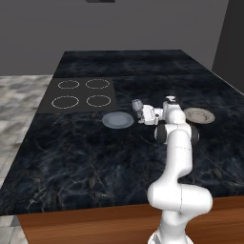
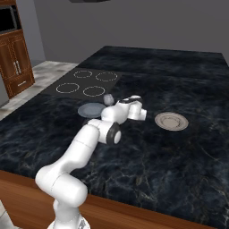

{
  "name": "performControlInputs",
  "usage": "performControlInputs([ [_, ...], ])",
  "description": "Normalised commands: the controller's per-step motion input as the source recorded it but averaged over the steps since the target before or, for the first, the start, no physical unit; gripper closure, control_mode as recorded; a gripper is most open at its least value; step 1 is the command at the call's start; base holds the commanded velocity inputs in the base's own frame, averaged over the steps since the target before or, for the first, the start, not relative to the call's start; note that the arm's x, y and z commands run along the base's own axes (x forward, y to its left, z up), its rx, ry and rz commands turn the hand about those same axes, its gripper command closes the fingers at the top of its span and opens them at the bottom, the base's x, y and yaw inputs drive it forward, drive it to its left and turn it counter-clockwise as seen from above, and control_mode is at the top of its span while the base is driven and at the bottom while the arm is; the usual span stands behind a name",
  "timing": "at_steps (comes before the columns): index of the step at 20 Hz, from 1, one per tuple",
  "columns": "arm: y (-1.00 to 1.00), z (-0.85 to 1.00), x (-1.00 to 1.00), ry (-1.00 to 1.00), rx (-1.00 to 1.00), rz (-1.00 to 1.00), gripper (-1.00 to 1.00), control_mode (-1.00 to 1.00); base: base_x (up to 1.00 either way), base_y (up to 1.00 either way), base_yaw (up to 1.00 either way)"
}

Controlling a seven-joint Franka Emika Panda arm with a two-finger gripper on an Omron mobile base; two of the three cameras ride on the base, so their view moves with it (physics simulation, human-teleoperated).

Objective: Retrieve the wine glasses from the counter and place one next to each plate.

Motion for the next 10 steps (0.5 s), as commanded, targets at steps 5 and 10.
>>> performControlInputs([
  [5, -0.02, -0.10, -0.09, 0.00, 0.00, 0.00, -1.00, -1.00, 0.00, 0.00, 0.00],
  [10, -0.09, 0.00, -0.52, -0.01, 0.00, 0.00, -1.00, -1.00, 0.00, 0.00, 0.00],
])
